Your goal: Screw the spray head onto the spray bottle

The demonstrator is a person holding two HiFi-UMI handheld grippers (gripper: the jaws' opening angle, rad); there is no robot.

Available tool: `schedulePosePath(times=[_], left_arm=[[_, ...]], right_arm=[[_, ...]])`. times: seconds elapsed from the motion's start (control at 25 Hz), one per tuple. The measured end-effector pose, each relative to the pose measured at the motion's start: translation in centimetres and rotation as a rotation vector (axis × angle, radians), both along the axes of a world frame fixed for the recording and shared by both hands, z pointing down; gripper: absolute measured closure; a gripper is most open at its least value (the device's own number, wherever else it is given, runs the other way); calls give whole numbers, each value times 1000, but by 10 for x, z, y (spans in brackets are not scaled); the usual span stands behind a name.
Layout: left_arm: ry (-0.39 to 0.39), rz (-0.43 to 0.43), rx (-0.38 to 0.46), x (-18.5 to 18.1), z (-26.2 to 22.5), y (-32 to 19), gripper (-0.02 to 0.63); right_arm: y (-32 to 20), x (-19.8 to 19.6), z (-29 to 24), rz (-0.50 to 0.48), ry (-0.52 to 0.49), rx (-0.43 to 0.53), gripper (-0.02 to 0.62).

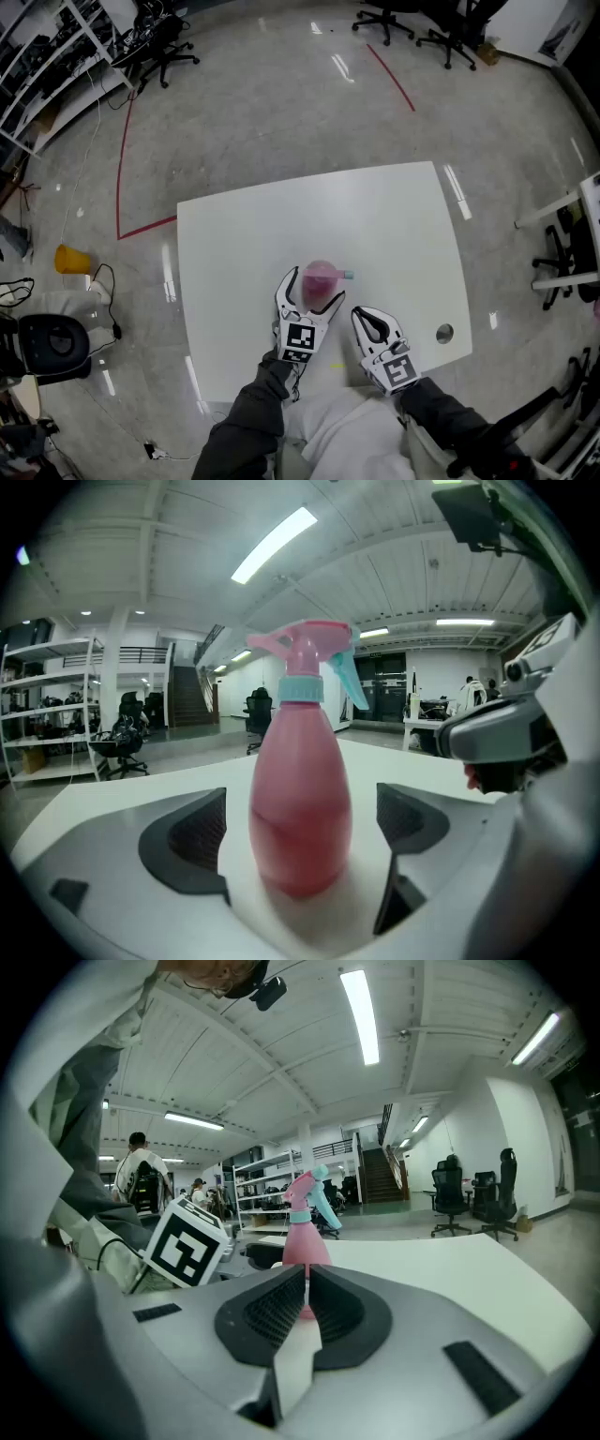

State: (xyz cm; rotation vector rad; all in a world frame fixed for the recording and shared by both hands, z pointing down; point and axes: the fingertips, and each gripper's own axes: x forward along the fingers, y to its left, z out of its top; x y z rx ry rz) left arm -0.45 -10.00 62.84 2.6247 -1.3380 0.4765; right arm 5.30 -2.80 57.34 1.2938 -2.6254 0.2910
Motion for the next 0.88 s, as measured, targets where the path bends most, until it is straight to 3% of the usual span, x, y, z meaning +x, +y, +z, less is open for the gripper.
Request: schedulePosePath(times=[0.16,0.32,0.36,0.52,0.68,0.76,0.84,0.88], left_arm=[[-24,30,11,19,14,-17,115],[8,45,-7,33,17,-29,122],[4,39,-7,33,16,-32,150],[-55,-29,-15,25,18,-30,155],[-99,-93,-13,24,0,-21,156],[-121,-91,10,26,-14,-13,156],[-164,-87,37,26,-26,-6,156],[-185,-89,48,25,-31,-3,156]], right_arm=[[2,7,-8,13,-36,3,606],[-8,16,-35,41,-88,51,606],[-9,15,-42,30,-79,77,606],[-6,0,-76,-42,-52,164,606],[-6,-14,-97,-150,-102,92,604],[-9,-23,-100,-177,-106,51,549],[-11,-35,-97,-219,-98,-1,402],[-14,-41,-97,-231,-94,-16,385]])
